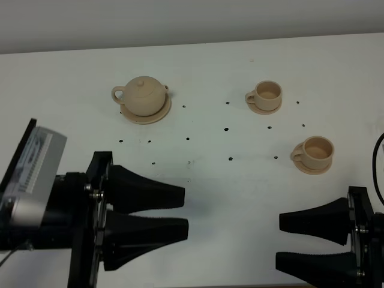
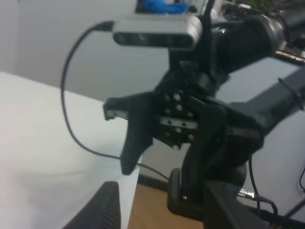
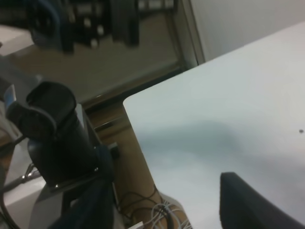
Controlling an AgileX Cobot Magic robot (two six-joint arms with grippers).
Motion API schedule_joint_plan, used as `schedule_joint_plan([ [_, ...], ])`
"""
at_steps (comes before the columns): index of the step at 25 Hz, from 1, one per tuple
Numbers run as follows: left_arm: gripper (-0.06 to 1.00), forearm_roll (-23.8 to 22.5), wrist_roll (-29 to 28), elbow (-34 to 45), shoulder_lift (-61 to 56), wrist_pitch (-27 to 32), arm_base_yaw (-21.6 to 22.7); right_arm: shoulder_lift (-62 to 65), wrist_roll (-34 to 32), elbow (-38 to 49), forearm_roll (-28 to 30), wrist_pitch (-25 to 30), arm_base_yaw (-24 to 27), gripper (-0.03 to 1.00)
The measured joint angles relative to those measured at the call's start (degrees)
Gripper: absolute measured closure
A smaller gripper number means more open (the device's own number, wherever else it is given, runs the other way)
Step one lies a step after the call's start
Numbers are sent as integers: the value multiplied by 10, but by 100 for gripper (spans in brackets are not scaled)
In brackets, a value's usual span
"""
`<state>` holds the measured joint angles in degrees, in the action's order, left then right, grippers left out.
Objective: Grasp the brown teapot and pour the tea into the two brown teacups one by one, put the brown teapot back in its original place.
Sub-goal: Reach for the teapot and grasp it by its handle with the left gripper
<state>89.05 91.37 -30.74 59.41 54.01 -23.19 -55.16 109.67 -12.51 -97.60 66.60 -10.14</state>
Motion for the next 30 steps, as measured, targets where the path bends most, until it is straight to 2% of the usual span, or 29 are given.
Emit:
schedule_joint_plan([
  [4,52,-136,-166,-89,0,-8,0,0,-82,-32,41,-18,0,49],
  [9,52,-296,-390,-170,0,-16,0,0,-258,-99,150,-52,0,49],
  [12,52,-383,-492,-198,0,-17,0,0,-365,-147,222,-56,0,49],
  [15,52,-468,-569,-207,0,-17,0,0,-475,-194,315,-57,0,49],
  [18,52,-525,-618,-210,0,-18,0,1,-591,-238,421,-56,0,49],
  [20,52,-545,-634,-210,0,-18,0,9,-657,-260,487,-52,0,49],
  [30,52,-555,-640,-210,0,-34,0,169,-950,-283,798,-24,0,49],
])
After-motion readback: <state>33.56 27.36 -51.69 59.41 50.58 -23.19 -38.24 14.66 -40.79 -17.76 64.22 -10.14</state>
